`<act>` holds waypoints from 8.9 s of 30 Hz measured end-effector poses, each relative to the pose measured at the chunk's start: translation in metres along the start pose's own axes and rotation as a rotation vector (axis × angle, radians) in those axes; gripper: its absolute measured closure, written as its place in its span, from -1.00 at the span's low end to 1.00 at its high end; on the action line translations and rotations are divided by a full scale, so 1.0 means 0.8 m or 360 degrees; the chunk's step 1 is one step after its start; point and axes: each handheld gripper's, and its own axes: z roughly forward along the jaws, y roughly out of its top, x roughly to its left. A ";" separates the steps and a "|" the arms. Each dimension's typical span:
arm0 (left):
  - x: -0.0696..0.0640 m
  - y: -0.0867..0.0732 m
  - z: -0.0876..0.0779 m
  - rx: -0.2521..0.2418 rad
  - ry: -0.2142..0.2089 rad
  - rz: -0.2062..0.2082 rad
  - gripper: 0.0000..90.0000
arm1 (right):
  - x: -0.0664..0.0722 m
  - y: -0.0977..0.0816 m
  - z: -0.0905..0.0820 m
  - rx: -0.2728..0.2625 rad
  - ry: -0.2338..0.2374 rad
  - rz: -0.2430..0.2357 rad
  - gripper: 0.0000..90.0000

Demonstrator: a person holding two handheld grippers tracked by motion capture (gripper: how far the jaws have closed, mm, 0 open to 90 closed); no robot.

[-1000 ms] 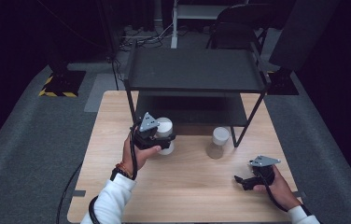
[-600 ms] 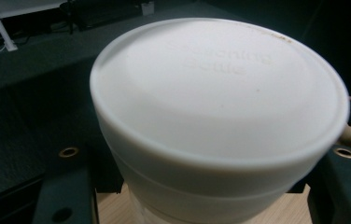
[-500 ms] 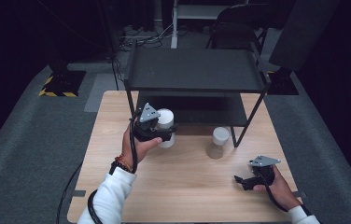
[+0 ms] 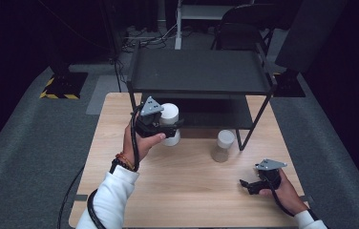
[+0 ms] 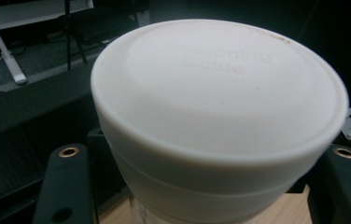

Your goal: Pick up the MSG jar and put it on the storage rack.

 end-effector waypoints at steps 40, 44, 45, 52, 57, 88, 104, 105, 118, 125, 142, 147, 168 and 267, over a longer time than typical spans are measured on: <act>-0.015 0.100 0.008 -0.0127 -0.0199 0.0028 -0.23 | 0.000 0.000 0.000 -0.0003 0.0001 -0.0003 -1.00; -0.015 0.109 0.009 -0.0151 -0.0224 0.0026 -0.23 | 0.000 0.000 0.000 -0.0003 0.0001 -0.0002 -1.00; -0.016 0.111 0.009 -0.0155 -0.0225 0.0033 -0.23 | 0.000 0.000 0.000 -0.0003 0.0001 -0.0002 -1.00; -0.019 0.133 0.009 -0.0194 -0.0256 0.0053 -0.23 | 0.000 0.000 0.000 -0.0003 0.0001 -0.0002 -1.00; -0.022 0.146 0.010 -0.0220 -0.0270 0.0066 -0.23 | 0.000 0.000 0.000 -0.0002 0.0001 -0.0001 -1.00; -0.002 0.201 0.042 -0.0269 -0.0165 0.0106 -0.23 | -0.002 0.000 0.000 -0.0002 0.0006 -0.0007 -1.00; 0.006 0.203 0.060 -0.0296 -0.0038 0.0079 -0.23 | -0.003 0.000 -0.001 -0.0001 0.0011 -0.0009 -1.00; 0.007 0.202 0.061 -0.0297 -0.0039 0.0073 -0.23 | -0.003 -0.001 -0.001 -0.0001 0.0011 -0.0009 -1.00; 0.007 0.200 0.069 -0.0298 -0.0011 0.0102 -0.26 | -0.004 -0.001 -0.001 -0.0002 0.0015 -0.0013 -1.00; 0.000 0.203 0.070 -0.0273 0.0007 0.0140 -0.38 | -0.004 -0.001 -0.001 -0.0002 0.0015 -0.0013 -1.00; -0.018 0.187 0.050 -0.0314 0.0130 0.0160 -0.99 | -0.004 0.000 0.000 -0.0001 0.0016 -0.0014 -1.00; -0.018 0.171 0.038 -0.0357 0.0115 0.0200 -0.99 | -0.004 0.000 0.000 -0.0001 0.0015 -0.0015 -1.00; -0.036 0.097 0.003 -0.0400 0.0113 0.0421 -0.99 | -0.004 0.000 0.000 -0.0002 0.0016 -0.0014 -1.00; -0.021 -0.188 0.061 0.0209 0.0088 0.0261 -0.96 | -0.005 0.000 0.000 -0.0001 0.0014 -0.0011 -1.00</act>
